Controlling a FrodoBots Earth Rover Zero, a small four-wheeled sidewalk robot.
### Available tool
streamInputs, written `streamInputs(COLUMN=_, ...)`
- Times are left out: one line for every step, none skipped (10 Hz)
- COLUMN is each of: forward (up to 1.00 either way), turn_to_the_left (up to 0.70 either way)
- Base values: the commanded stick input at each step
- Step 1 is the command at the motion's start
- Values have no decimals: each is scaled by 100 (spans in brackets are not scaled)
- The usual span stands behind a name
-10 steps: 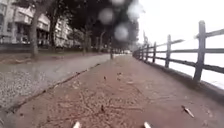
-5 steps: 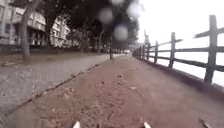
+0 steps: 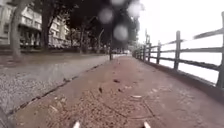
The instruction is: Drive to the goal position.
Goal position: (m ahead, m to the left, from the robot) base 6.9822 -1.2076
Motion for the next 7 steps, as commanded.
streamInputs(forward=70, turn_to_the_left=0)
streamInputs(forward=70, turn_to_the_left=0)
streamInputs(forward=70, turn_to_the_left=0)
streamInputs(forward=70, turn_to_the_left=0)
streamInputs(forward=70, turn_to_the_left=0)
streamInputs(forward=70, turn_to_the_left=0)
streamInputs(forward=70, turn_to_the_left=0)
